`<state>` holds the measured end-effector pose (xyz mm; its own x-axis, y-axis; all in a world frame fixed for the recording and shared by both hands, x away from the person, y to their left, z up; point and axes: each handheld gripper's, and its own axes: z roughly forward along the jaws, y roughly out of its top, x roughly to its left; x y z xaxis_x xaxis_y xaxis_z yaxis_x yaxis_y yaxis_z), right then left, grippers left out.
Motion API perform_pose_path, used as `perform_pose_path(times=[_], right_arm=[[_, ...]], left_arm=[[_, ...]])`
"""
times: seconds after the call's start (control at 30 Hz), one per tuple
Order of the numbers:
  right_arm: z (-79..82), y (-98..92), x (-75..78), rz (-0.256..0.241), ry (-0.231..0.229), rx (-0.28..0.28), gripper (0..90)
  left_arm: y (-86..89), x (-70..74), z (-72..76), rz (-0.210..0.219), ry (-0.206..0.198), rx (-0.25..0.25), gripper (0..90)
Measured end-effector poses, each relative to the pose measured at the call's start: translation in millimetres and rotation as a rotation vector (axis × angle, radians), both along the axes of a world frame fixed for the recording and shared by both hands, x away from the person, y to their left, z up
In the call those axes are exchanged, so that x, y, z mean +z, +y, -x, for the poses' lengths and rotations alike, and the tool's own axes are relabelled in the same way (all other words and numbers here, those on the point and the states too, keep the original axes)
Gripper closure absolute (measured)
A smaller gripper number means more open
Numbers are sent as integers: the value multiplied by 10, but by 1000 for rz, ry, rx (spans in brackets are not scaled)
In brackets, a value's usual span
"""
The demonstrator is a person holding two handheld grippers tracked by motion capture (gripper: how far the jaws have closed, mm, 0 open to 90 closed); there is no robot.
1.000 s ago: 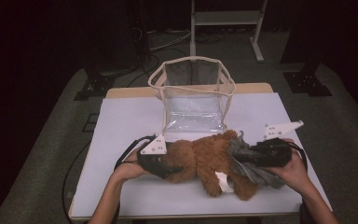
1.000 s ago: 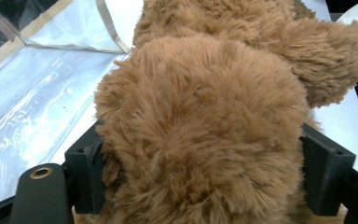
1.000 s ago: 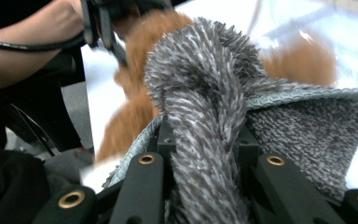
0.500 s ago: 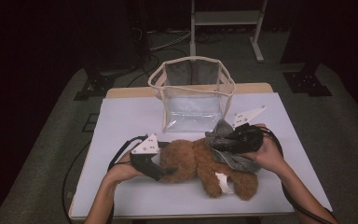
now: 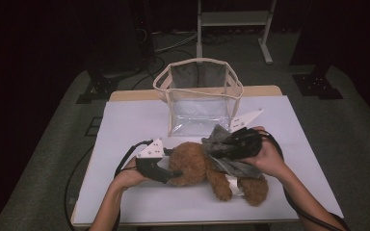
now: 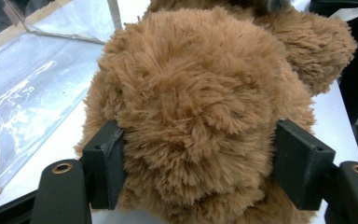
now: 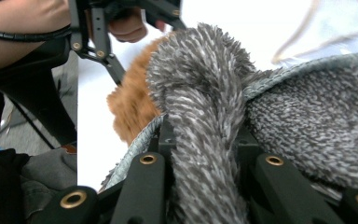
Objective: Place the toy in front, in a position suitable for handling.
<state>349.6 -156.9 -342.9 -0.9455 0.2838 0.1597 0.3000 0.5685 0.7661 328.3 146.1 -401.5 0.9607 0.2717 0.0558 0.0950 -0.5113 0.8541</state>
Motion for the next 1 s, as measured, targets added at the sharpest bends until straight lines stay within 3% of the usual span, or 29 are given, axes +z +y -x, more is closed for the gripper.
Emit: perform_pose_path(times=[0.07, 0.17, 0.4, 0.5, 0.7, 0.73, 0.77, 0.8, 0.9, 1.0], right_arm=[[-14, 238, -35, 17, 10, 54, 718], [-10, 448, -57, 29, 7, 96, 718], [-107, 752, -30, 16, 27, 137, 718], [-148, 735, -30, 15, 36, 132, 718], [-280, 470, 67, 58, -4, 48, 718], [-325, 366, 92, 85, -11, 10, 718], [-325, 366, 92, 85, -11, 10, 718], [-341, 279, 92, 123, -16, -14, 718], [-309, 224, 57, 144, -2, -14, 719], [-169, 203, 0, 119, 14, -3, 721]], left_arm=[[0, -1, 0, 1, -2, 2, 297], [-1, 0, 3, -9, -10, 0, 300], [-2, -1, 16, -11, -13, 3, 301], [8, -7, 17, -3, -11, 4, 302], [0, 7, 35, -27, -28, -17, 299], [2, 8, 34, -27, -27, -17, 296], [2, 8, 34, -27, -27, -17, 292], [8, 17, 27, -28, -23, -15, 285], [18, 41, 17, -30, -14, -12, 257], [-38, 89, 15, 9, 13, -15, 165]])
